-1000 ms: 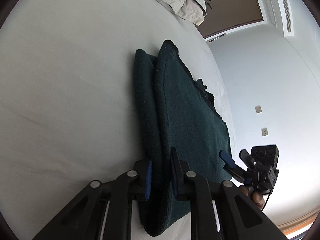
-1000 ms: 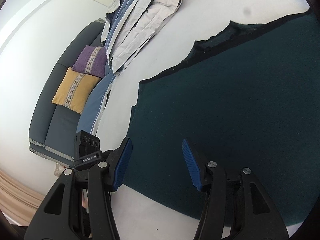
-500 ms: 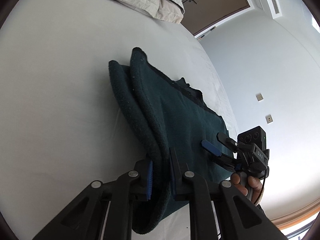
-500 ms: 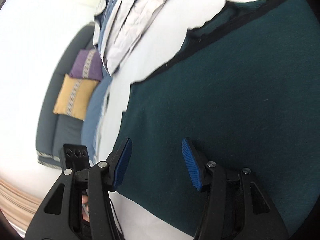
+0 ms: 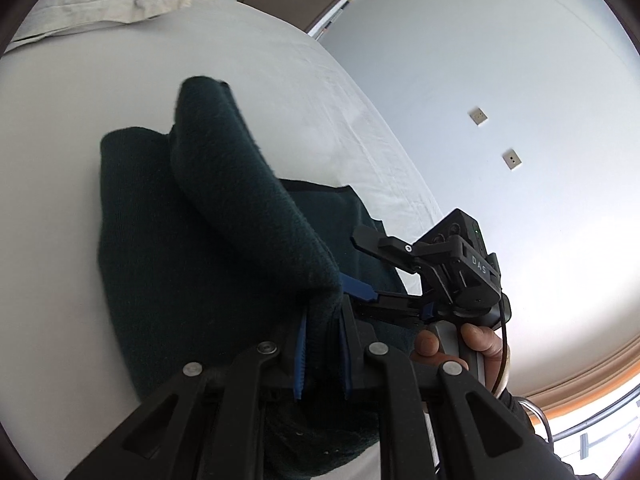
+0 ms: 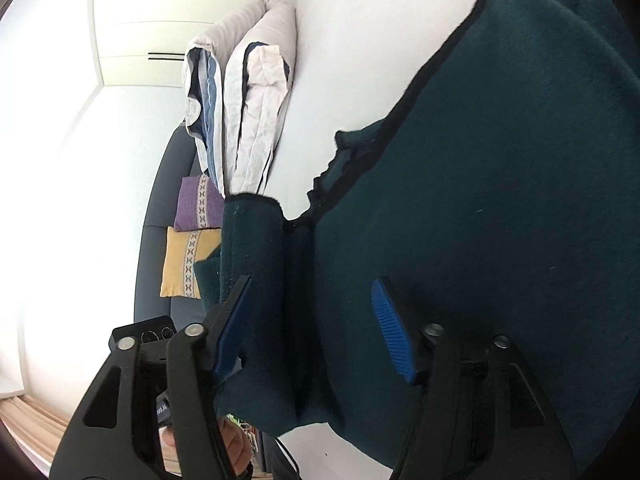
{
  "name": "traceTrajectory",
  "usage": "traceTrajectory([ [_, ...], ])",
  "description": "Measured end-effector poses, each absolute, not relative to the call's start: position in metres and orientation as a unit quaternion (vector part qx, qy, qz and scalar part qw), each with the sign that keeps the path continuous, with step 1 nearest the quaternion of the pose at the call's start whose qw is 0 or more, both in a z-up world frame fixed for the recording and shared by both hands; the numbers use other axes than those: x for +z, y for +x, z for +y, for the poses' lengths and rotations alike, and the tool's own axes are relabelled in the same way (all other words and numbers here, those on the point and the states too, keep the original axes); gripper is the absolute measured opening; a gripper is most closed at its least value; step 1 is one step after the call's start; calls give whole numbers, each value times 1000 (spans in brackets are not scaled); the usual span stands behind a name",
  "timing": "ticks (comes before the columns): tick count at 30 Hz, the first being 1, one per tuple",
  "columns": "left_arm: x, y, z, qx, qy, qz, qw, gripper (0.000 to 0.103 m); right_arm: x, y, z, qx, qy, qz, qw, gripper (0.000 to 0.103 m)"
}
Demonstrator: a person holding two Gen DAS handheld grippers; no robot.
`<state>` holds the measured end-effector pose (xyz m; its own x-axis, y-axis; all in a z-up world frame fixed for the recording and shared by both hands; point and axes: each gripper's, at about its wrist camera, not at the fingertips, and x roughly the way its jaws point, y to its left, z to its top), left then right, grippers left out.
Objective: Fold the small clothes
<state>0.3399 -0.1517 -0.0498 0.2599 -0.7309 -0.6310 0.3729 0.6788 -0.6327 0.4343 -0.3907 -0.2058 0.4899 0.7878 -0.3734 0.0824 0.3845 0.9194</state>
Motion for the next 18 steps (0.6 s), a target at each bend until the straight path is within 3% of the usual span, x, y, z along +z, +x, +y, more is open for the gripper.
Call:
traceTrajectory([
  [5,-91,337,-182,-344,-167,507,772,20,-213,442,-399,266,491,451,697,66],
  [6,-88,332,-180,-348,-170,500,775,26,-213,445,-398,268,489,453,696,66],
  [8,-77,320,-182,-359,-162,484,782,54,-213,449,-392,267,483,459,697,66],
  [9,-70,313,-182,-361,-152,474,788,73,-213,452,-387,266,478,463,697,66],
  [10,-64,306,-182,-368,-144,463,793,80,-212,454,-383,265,475,466,698,66],
  [18,-72,265,-159,-413,-163,449,776,80,-206,460,-362,270,435,497,701,67],
])
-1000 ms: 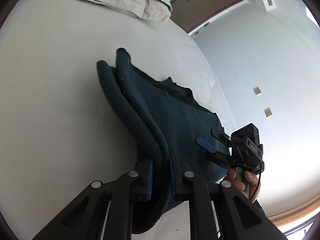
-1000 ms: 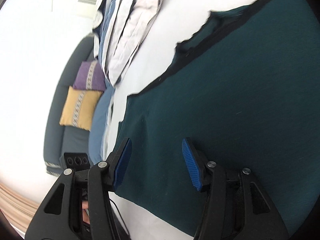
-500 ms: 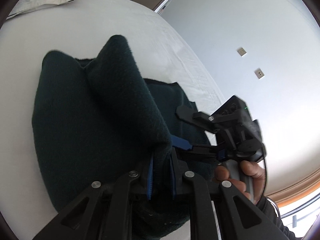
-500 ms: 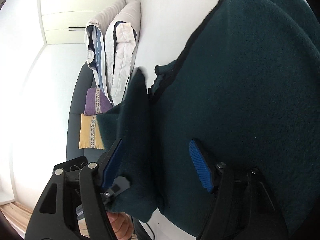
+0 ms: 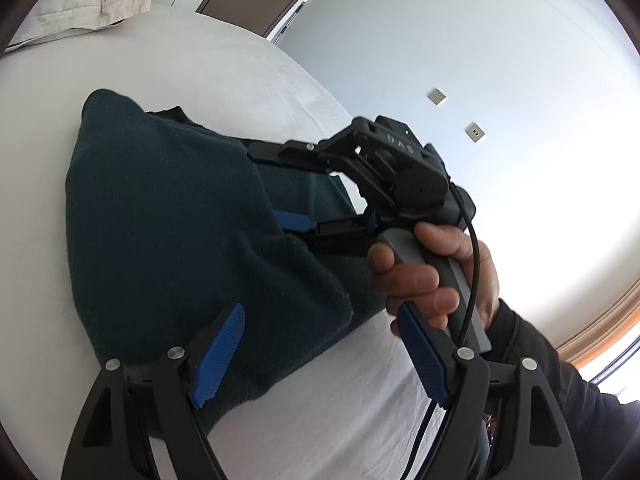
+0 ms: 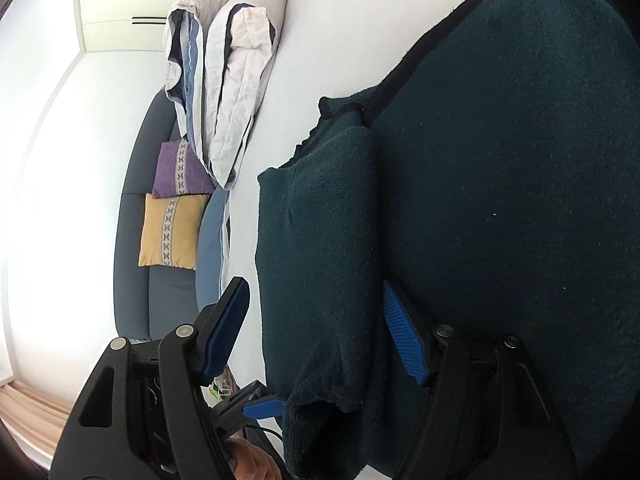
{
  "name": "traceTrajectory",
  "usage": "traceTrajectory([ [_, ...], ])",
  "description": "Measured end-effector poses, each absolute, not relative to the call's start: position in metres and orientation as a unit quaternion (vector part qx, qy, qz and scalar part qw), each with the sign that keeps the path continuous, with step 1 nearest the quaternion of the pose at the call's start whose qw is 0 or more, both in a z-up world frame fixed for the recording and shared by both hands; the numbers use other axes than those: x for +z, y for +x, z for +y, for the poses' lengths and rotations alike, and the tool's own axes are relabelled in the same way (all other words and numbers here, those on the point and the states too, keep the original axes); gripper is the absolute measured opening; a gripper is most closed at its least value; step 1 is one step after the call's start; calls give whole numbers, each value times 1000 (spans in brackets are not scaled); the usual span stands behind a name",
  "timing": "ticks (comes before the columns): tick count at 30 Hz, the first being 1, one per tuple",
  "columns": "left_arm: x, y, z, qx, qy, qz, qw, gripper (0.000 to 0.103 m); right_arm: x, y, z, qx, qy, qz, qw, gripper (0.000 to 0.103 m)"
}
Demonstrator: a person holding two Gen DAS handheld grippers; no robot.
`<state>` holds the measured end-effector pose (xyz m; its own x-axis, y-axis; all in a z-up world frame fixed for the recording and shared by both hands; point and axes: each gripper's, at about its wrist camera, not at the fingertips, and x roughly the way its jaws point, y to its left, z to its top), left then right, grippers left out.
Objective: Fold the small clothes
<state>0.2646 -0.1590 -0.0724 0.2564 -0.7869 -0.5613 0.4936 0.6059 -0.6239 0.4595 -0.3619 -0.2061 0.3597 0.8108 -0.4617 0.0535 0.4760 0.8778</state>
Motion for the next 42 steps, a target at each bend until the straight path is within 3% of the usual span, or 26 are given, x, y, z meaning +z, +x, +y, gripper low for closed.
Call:
traceTrajectory([
  [5,-84,247,-145,-411,-150,449,779,79,-201,462,-349,268,399,516,709,66],
  [8,-85,239,-147,-409,-134,447,784,79,-199,465,-336,265,371,533,713,59],
  [12,-87,232,-138,-406,-131,444,788,79,-202,465,-325,239,332,552,727,24],
  [16,-81,226,-132,-408,-132,440,789,79,-196,461,-331,230,311,549,741,12],
  [30,-55,247,-96,-411,-144,423,795,79,-152,419,-447,179,288,512,790,11],
  [42,-52,299,-102,-377,-138,432,807,79,-194,406,-506,147,322,502,790,11],
])
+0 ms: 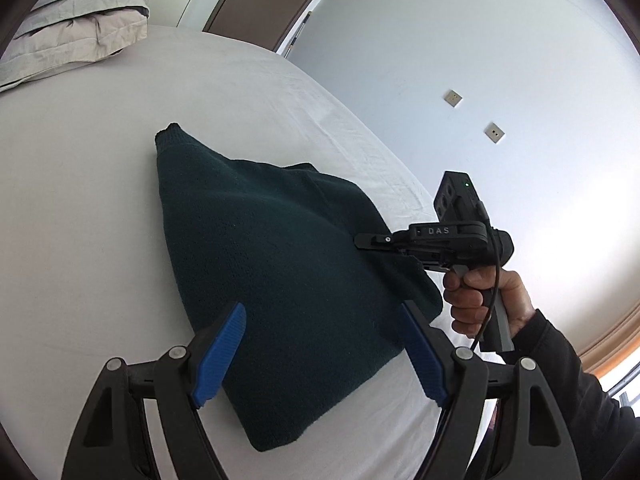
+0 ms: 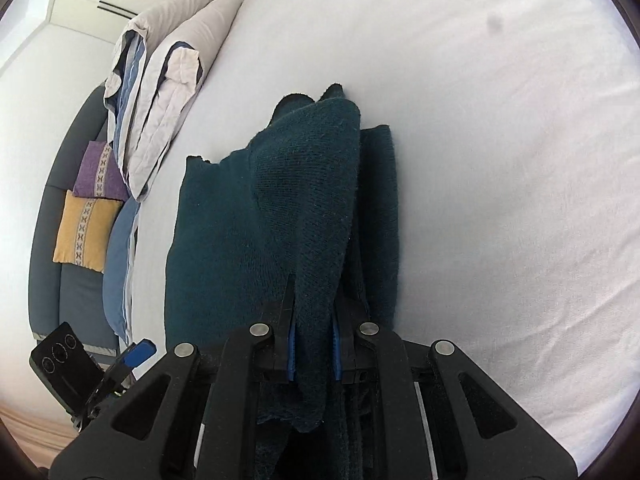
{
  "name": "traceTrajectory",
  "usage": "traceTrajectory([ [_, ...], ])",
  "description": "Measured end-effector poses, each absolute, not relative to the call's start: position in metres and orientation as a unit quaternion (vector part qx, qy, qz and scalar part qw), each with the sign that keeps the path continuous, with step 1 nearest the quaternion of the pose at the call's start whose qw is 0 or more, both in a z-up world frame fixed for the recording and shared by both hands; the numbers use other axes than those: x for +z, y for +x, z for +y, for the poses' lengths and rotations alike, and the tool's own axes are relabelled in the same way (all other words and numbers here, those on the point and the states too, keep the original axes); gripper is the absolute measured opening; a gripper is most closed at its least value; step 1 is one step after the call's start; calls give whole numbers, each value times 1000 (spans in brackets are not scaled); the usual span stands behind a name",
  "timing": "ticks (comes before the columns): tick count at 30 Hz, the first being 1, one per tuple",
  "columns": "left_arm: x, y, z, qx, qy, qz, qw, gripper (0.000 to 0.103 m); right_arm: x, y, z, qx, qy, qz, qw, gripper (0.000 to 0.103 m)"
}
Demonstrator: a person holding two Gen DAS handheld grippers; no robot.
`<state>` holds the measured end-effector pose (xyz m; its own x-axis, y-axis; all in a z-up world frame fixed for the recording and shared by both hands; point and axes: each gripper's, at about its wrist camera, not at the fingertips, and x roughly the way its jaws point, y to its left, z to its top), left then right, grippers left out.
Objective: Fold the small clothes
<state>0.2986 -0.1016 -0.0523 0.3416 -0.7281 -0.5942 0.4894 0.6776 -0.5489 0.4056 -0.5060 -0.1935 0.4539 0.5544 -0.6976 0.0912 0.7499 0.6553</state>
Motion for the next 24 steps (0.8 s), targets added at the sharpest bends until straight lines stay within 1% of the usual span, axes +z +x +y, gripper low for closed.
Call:
traceTrajectory([
  [7,-53,304,-99,-377,-124,434,809,79,-176,395,-507,140,304,485,808,11],
  [9,-52,304,-104,-376,-118,435,810,79,-187,400,-501,128,298,504,800,11],
  [12,-52,303,-106,-373,-104,434,814,79,-200,398,-511,137,337,494,790,11],
  [15,-48,301,-107,-370,-94,426,820,79,-198,390,-510,135,330,485,798,11],
  [16,-47,302,-109,-370,-90,424,822,79,-196,387,-511,135,336,486,795,14],
  [18,-46,305,-116,-368,-78,422,824,79,-190,379,-514,137,350,493,785,16],
  [20,-50,309,-123,-364,-66,429,824,79,-179,370,-509,143,344,493,786,23],
  [22,-55,312,-128,-358,-55,434,825,78,-169,351,-507,147,335,490,792,34],
  [24,-58,312,-131,-355,-48,435,826,78,-165,331,-506,141,330,498,789,38],
])
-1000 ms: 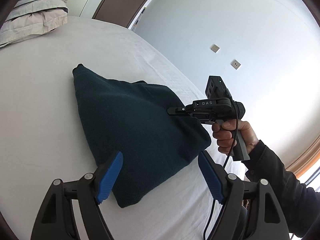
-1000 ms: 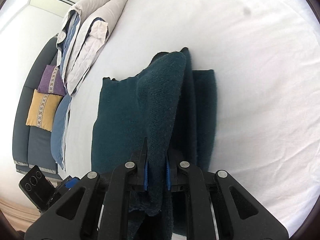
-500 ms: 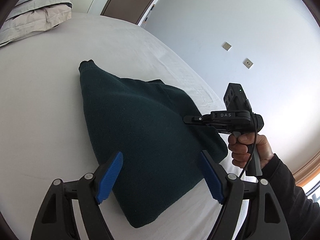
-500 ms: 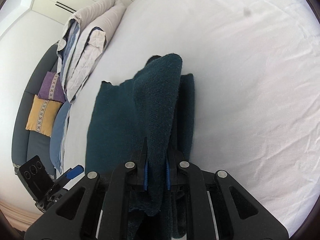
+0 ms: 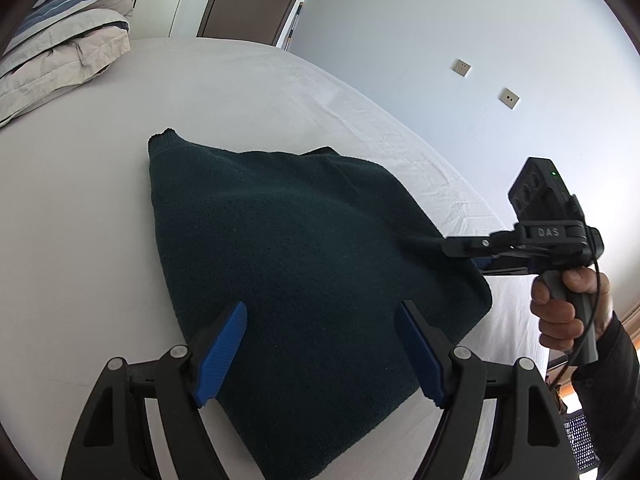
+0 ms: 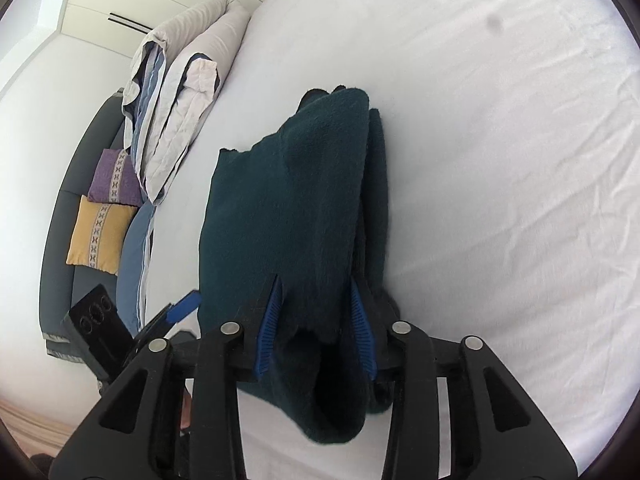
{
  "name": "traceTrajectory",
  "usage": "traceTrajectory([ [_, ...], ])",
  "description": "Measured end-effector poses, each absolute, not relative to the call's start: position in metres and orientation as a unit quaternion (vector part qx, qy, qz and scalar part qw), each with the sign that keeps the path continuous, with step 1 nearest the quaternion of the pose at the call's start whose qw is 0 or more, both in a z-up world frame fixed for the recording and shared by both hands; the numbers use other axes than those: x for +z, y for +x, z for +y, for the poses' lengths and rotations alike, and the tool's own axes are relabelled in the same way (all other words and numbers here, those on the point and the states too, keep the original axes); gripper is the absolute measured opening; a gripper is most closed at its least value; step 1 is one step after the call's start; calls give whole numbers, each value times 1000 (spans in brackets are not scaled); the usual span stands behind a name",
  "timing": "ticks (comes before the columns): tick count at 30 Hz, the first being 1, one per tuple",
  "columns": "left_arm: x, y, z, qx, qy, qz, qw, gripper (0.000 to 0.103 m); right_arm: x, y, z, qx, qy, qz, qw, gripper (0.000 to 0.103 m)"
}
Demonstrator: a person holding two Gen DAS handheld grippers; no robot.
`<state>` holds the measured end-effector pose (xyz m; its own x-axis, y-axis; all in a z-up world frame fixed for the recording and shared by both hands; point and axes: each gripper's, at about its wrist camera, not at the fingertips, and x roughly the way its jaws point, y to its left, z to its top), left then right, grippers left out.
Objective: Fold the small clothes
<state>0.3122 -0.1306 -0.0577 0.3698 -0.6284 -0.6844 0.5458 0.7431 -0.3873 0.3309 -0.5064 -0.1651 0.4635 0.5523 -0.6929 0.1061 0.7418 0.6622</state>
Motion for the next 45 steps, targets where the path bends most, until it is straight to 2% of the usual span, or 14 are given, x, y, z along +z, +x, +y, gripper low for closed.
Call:
traceTrajectory([
  [2,-58,312,-133,-353,-41,435,827,78,-165,310,-508,144,324,495,793,38],
  [5,-62,313,-137,-349,-26,443,825,77,-176,288,-509,128,307,503,798,30],
  [6,-64,313,-137,-347,-25,445,825,76,-185,282,-513,119,307,510,794,13],
  [15,-74,316,-144,-336,-6,460,822,76,-233,246,-537,141,428,452,770,9],
  [17,-75,316,-146,-332,7,462,822,76,-224,242,-536,140,414,462,772,11],
  [19,-76,317,-147,-330,13,462,823,75,-206,236,-536,120,389,470,783,18],
  [24,-77,314,-150,-324,25,460,826,76,-156,235,-537,108,363,427,821,18],
  [27,-77,313,-152,-321,31,460,828,76,-145,251,-514,144,341,432,822,18],
  [32,-78,314,-153,-319,33,462,827,76,-172,278,-497,152,325,476,803,18],
  [34,-78,314,-153,-319,32,463,826,76,-193,281,-510,162,361,469,789,10],
  [36,-78,314,-154,-319,32,463,826,76,-205,278,-522,173,400,453,778,7],
  [40,-78,314,-154,-320,34,461,827,77,-200,269,-523,169,383,454,787,8],
  [42,-77,315,-152,-321,32,461,827,77,-186,266,-523,164,375,448,795,12],
  [45,-68,316,-145,-321,11,459,828,75,-161,276,-522,174,381,420,805,12],
])
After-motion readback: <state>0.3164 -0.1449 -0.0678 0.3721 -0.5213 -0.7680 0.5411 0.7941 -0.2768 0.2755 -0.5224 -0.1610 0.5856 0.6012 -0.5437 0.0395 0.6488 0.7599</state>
